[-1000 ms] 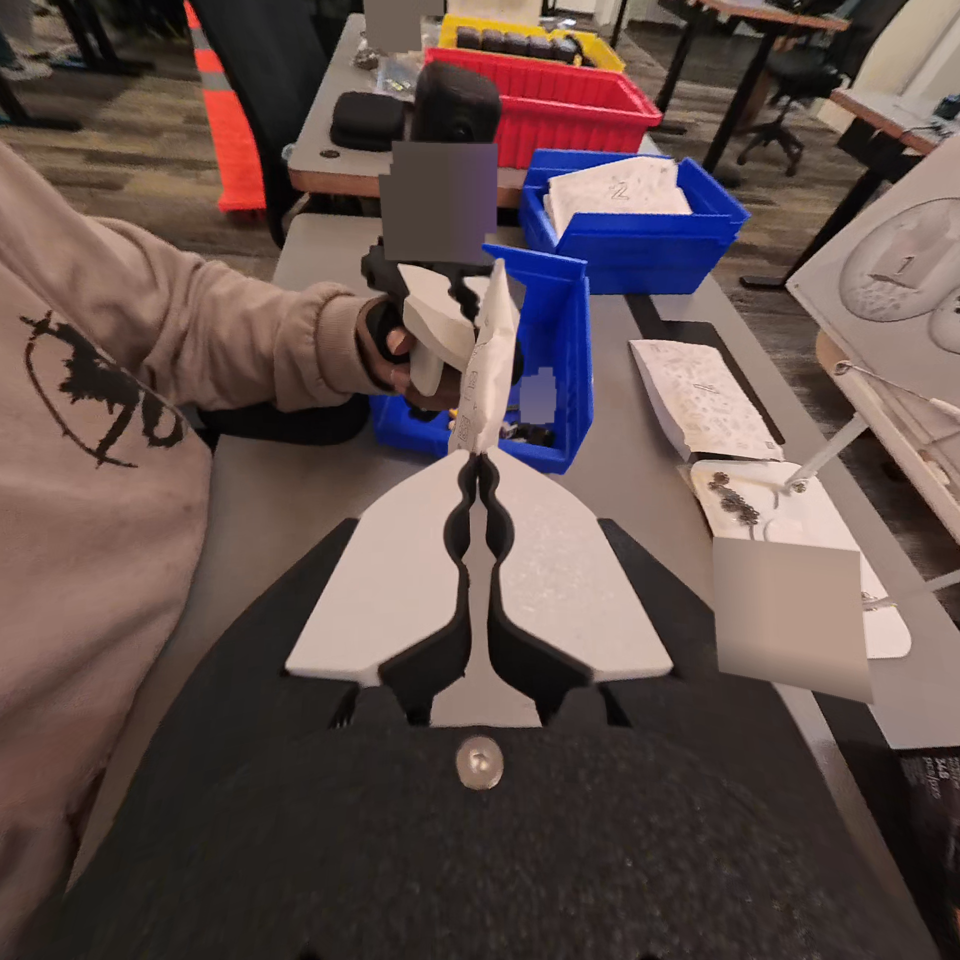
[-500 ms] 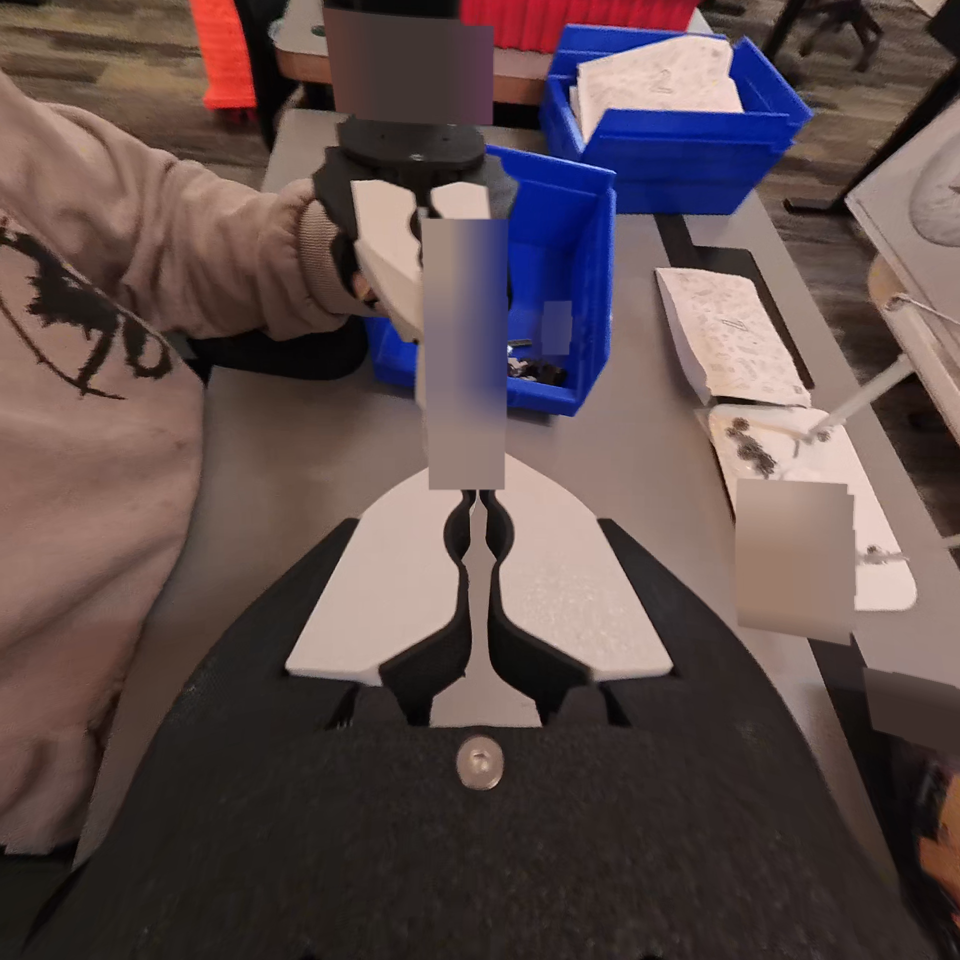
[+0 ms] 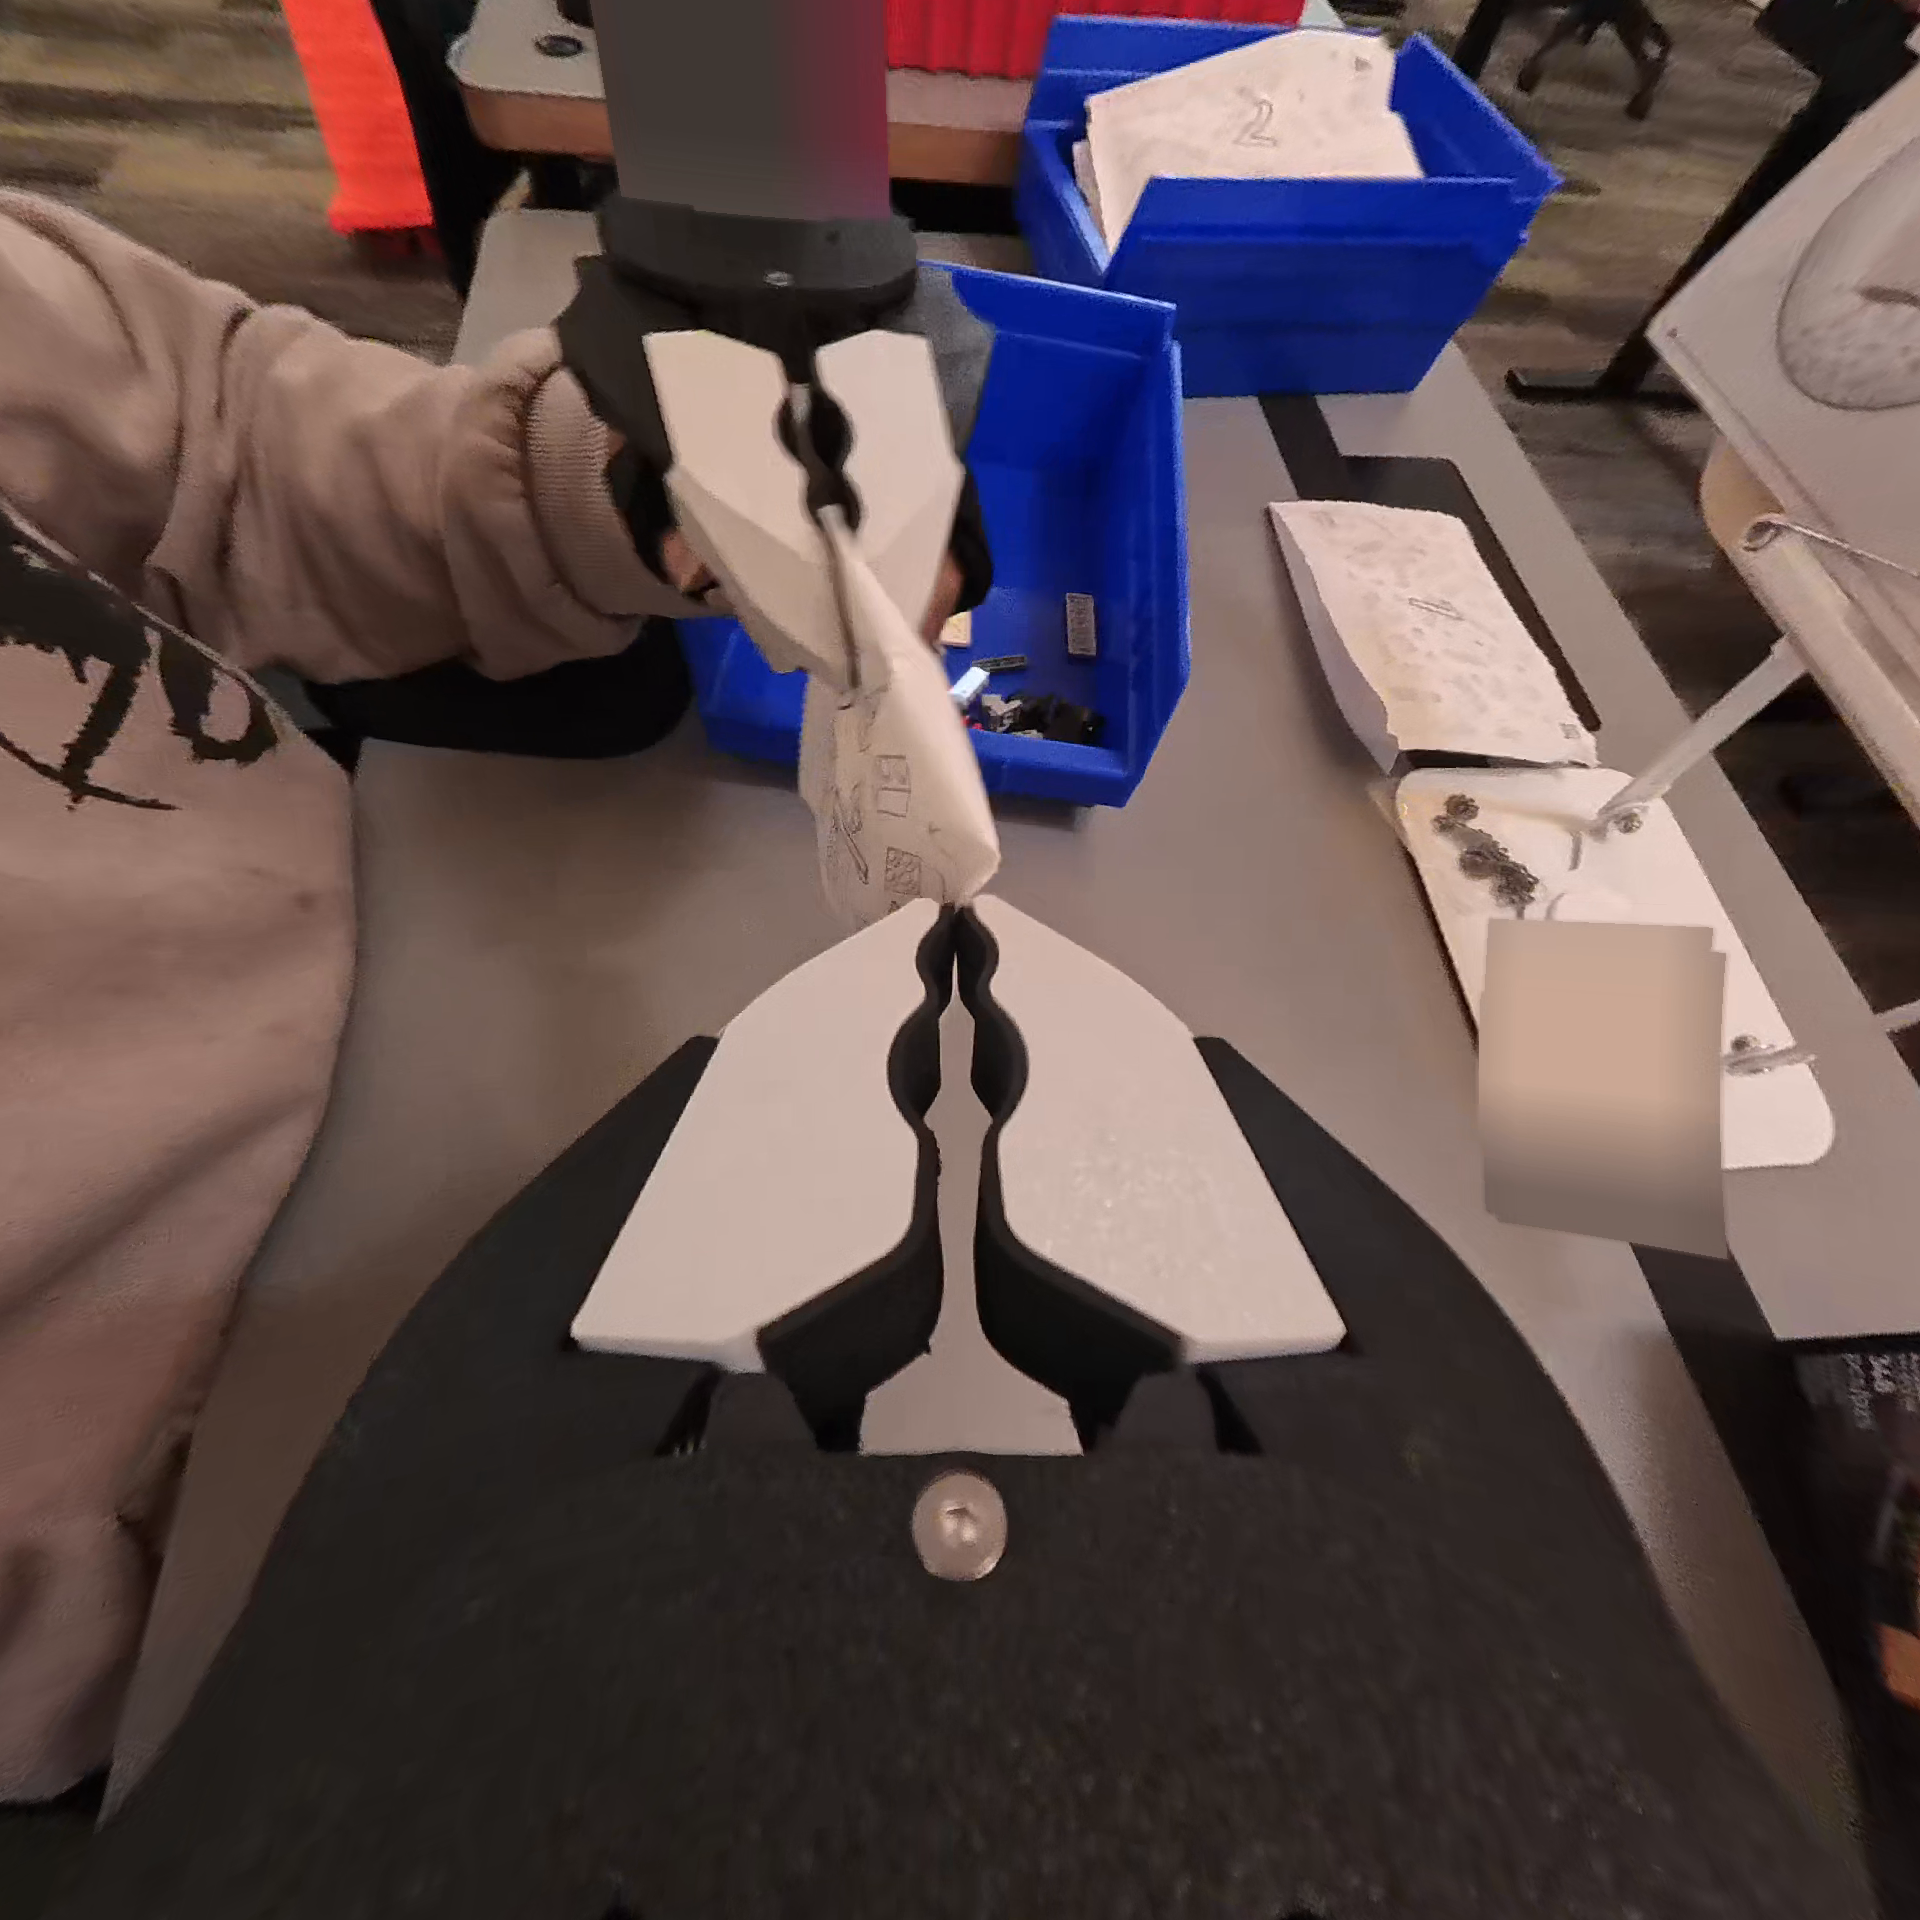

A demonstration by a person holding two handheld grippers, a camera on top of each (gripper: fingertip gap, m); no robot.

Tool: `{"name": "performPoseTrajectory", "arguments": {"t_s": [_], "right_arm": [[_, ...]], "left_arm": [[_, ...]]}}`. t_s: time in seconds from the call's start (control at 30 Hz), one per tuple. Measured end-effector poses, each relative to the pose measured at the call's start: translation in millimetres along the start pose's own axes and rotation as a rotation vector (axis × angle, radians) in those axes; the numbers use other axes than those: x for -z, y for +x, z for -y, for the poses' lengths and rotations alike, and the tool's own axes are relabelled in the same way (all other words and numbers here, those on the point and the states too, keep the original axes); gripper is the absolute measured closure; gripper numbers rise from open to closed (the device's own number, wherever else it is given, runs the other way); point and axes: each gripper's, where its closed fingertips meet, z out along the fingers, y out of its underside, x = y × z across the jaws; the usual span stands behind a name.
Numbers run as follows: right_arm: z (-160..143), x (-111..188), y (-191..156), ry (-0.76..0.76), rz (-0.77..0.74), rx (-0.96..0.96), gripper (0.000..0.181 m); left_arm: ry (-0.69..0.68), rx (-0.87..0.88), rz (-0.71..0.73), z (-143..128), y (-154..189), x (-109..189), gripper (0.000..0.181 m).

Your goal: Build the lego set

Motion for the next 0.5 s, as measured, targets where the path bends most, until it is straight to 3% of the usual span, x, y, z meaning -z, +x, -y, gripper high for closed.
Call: {"name": "performPoseTrajectory", "arguments": {"t_s": [0.13, 0.3, 0.5], "right_arm": [[5.3, -4.2, -30.1, 0.019, 0.108, 0.054, 0.181], [-3.5, 1.0, -0.3, 0.018, 0.005, -0.016, 0.181], [-6.1, 0.5, -11.3, -0.004, 0.061, 0.017, 0.18]], "left_arm": [[-0.001, 0.067, 0.029, -5.0, -11.9, 0.3, 0.181], [-0.007, 0.078, -0.028, -3.8, -1.8, -1.3, 0.18], [-0.028, 0.107, -0.027, -9.6, -7.2, -1.8, 0.18]]}}
